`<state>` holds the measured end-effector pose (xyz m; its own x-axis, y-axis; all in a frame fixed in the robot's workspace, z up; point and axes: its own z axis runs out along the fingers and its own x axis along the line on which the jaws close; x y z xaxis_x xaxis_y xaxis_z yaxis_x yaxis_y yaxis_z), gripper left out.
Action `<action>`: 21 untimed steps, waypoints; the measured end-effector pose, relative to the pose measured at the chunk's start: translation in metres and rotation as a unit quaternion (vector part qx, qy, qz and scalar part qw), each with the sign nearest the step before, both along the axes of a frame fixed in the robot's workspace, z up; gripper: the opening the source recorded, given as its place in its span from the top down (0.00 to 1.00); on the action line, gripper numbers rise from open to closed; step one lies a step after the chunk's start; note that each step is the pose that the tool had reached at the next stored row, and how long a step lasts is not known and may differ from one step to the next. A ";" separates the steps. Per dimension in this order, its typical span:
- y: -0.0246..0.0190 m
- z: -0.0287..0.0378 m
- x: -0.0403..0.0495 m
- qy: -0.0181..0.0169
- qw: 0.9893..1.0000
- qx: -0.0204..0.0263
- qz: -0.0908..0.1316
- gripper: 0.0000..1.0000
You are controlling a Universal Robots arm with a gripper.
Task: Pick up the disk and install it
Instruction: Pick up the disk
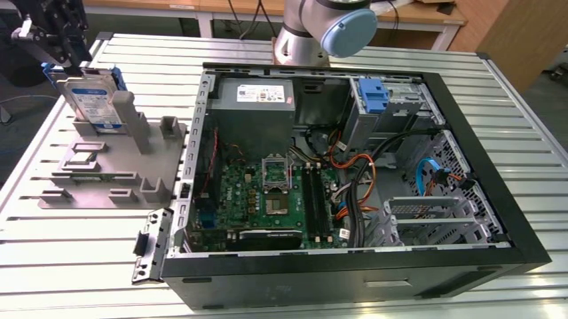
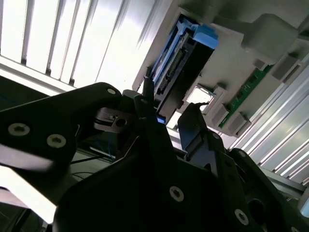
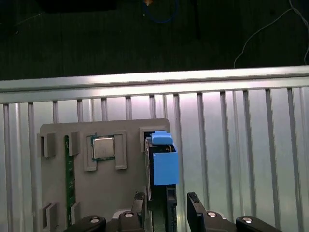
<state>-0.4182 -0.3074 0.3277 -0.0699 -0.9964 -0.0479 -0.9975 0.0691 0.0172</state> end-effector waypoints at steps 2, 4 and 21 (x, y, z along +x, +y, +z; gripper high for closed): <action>0.0000 -0.0016 -0.0005 0.000 1.000 0.000 0.005 0.53; 0.0000 -0.0030 -0.0009 0.000 1.000 0.000 0.009 0.53; 0.0000 -0.0077 -0.0010 0.000 1.000 0.000 0.016 0.53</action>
<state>-0.4193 -0.3073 0.3200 -0.0375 -0.9982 -0.0469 -0.9992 0.0367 0.0181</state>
